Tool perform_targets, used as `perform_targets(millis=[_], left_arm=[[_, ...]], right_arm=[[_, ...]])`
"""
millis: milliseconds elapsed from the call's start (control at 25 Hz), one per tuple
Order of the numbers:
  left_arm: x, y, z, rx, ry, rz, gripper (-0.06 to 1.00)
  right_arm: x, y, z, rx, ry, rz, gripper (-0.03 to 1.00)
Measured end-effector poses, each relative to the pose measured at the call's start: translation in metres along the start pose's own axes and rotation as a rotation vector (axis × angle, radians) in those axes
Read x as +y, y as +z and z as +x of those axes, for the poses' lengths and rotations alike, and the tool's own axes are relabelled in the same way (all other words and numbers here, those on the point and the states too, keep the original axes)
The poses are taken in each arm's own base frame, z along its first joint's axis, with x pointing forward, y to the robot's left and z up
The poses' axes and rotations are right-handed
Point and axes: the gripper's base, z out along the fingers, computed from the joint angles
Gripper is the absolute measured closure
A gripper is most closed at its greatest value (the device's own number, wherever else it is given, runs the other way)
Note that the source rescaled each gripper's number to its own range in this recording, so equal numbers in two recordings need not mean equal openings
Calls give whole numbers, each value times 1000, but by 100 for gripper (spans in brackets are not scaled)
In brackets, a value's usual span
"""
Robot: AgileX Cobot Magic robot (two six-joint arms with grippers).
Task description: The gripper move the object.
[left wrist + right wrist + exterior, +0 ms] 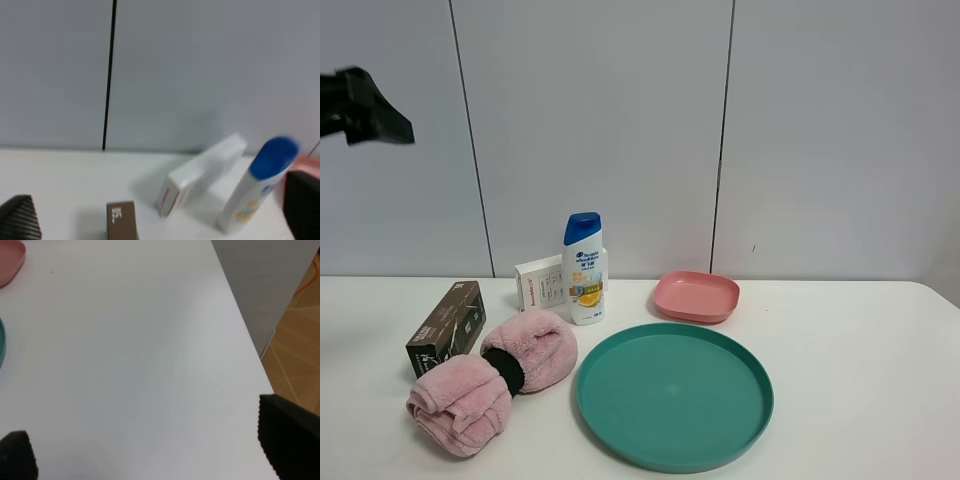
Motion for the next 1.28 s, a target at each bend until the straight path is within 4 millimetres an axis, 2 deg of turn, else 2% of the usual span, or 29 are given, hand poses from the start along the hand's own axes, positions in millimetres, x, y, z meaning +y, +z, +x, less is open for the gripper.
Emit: perform_targets(millis=[80,200,400,520,760,880,1080,1280], left_arm=[[-2,-21,-10,-34,4,4,-5],[-3,-43,-14,-16,36,-10,-5],[-1,-74,-18,173,133,-72,-5],[-2,-93,-30,316,232,-99,-5],[-10,-130,-70,429,441,-96,-5],[-4,-145,-77,501,541,-156,-5],[8,-170,-82,452,570,-302,-5],[9,-204,-83,320,434,-345,-5]], right_arm=[[0,0,0,0,0,0,-3],[0,0,0,0,0,0,-3],[0,0,0,0,0,0,-3],[0,0,0,0,0,0,-3],[0,0,0,0,0,0,-3],[0,0,0,0,0,0,-3],[0,0,0,0,0,0,-3],[0,0,0,0,0,0,-3]])
